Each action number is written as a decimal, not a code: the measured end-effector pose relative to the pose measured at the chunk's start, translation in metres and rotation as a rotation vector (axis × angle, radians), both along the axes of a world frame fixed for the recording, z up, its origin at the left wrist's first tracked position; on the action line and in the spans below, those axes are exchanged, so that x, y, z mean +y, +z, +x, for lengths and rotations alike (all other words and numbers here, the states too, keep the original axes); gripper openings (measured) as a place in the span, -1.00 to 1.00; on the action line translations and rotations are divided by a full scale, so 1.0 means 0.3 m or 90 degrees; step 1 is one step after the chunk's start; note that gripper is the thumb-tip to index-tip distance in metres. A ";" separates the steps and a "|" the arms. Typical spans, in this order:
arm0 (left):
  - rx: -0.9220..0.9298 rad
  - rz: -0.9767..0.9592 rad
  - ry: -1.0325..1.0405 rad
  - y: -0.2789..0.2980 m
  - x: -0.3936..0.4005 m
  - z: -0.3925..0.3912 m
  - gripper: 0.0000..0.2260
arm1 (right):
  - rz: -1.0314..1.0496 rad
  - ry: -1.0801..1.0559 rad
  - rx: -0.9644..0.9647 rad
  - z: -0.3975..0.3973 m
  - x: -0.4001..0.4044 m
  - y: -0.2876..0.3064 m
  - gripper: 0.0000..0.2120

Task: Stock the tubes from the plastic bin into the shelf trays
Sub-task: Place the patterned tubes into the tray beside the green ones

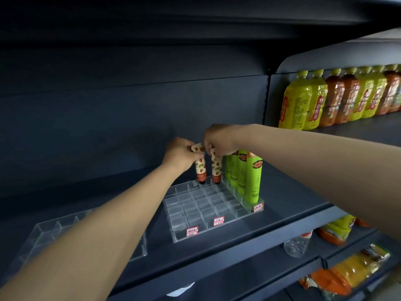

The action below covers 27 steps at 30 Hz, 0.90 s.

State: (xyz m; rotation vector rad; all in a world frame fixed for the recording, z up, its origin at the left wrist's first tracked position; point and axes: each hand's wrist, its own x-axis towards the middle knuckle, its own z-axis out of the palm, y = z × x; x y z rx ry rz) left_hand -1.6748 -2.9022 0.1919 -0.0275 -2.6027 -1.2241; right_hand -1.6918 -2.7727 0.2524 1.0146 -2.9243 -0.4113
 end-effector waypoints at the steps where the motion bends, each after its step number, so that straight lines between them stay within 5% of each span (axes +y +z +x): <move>1: 0.001 0.002 0.002 -0.002 0.001 -0.001 -0.89 | 0.001 -0.001 -0.002 0.000 0.001 0.000 -0.77; 27: -0.022 -0.021 -0.025 -0.054 0.010 -0.033 -0.90 | 0.032 -0.032 -0.013 -0.006 -0.017 0.000 -0.84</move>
